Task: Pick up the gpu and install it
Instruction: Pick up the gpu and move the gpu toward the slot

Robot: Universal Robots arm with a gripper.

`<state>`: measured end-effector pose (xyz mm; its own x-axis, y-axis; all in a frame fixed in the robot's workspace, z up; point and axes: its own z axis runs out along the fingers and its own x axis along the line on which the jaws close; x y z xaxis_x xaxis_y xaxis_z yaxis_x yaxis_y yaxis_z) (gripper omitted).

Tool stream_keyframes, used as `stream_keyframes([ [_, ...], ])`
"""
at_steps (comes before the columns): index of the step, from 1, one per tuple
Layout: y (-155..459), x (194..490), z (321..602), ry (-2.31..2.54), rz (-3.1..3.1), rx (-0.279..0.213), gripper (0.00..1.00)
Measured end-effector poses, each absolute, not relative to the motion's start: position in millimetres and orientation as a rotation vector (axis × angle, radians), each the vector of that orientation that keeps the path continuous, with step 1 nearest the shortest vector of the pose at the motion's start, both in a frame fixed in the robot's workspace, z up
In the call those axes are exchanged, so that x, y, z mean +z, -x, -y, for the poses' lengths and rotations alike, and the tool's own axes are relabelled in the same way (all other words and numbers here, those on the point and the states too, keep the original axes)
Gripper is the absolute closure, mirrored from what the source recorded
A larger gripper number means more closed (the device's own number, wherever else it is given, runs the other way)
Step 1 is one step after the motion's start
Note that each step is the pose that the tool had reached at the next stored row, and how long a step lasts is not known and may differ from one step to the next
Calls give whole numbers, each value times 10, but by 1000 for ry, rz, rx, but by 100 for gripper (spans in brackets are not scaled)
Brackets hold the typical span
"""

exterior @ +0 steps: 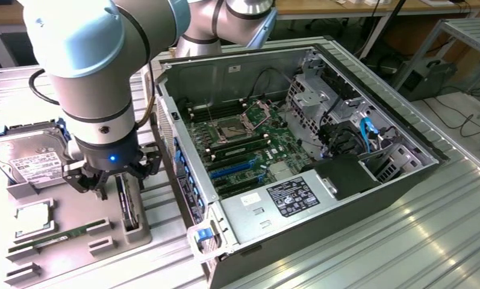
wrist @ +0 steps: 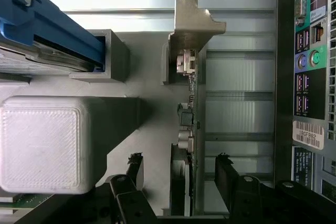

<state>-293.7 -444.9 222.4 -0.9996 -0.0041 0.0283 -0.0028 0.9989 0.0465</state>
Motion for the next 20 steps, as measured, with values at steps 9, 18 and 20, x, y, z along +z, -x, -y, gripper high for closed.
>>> stream_keyframes([
  [9,2937,2223,4450,-5,3112,-72,42],
  [18,2937,2214,4480,-5,3112,-72,49],
  [20,2937,2212,4492,-5,3112,-72,49],
])
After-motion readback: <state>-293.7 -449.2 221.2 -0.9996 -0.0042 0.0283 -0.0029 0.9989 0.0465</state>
